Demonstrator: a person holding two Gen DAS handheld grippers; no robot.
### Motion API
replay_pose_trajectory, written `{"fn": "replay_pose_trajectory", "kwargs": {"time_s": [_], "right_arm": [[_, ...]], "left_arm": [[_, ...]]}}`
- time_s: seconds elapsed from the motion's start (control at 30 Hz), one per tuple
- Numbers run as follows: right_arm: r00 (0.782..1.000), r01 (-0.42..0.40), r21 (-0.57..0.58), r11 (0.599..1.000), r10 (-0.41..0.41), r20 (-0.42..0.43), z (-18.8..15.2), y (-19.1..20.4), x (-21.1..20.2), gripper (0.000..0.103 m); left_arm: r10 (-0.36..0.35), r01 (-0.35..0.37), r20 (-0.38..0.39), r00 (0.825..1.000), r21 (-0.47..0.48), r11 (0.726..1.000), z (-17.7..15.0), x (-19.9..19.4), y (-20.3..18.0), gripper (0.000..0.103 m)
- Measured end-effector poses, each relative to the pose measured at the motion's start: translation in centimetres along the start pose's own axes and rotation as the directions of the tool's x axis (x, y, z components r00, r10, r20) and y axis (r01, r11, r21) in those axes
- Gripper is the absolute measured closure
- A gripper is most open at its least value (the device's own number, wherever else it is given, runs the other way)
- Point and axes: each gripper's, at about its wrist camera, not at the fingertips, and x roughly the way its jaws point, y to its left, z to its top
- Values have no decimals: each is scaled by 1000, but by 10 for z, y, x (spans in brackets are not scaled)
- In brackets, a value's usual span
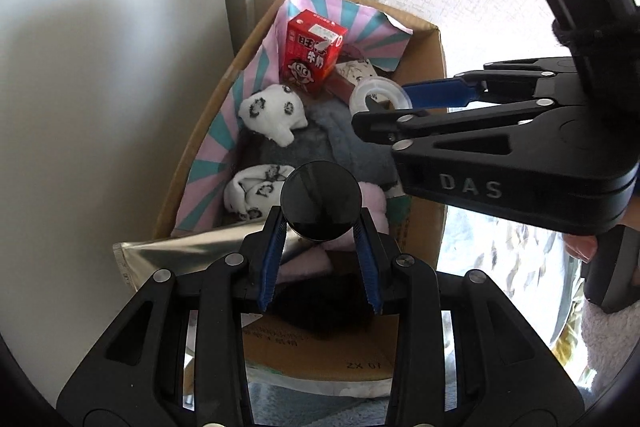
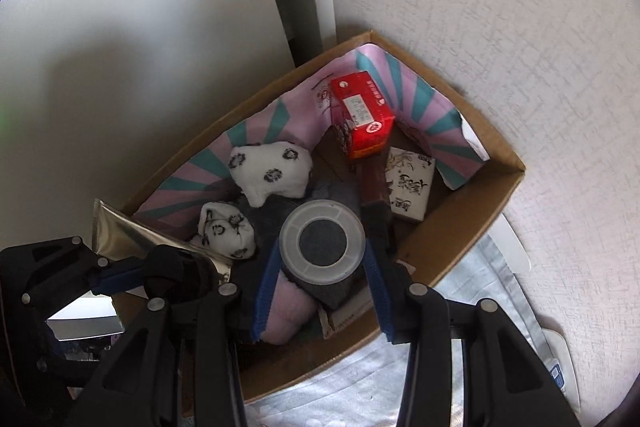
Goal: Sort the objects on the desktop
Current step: 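Carry bottle and tape roll over the cardboard box and open both grippers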
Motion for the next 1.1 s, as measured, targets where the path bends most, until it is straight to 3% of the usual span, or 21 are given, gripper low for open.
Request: {"fn": "replay_pose_trajectory", "kwargs": {"time_s": [0.23,0.27,0.33,0.37,0.4,0.47,0.7,1.1], "right_arm": [[1000,-1,5,1000,1,-4,3,0,3,64],[1000,-2,3,1000,2,-2,4,1,3,64],[1000,-15,-5,1000,15,18,5,2,1,64],[999,-29,-10,1000,29,29,5,4,-1,60],[998,-39,-11,999,39,39,5,5,-2,53],[997,-34,-11,999,34,62,4,7,-5,0],[995,24,48,999,-28,96,-2,-4,-20,0],[989,56,124,991,-72,132,-24,-26,-45,0]], "left_arm": [[-23,23,3,1000,3,1000,0,-6,-2,70],[-42,42,-2,999,0,999,1,-6,-2,66],[-67,67,-12,998,-9,998,2,-9,-3,35],[-54,54,-1,999,-7,999,2,-11,-4,8],[-29,29,39,999,2,1000,2,-18,-6,0],[-26,25,79,997,19,1000,1,-27,-9,0],[0,-6,84,996,66,998,0,-32,-20,0],[-55,47,81,995,86,995,-7,-38,-31,0]]}}
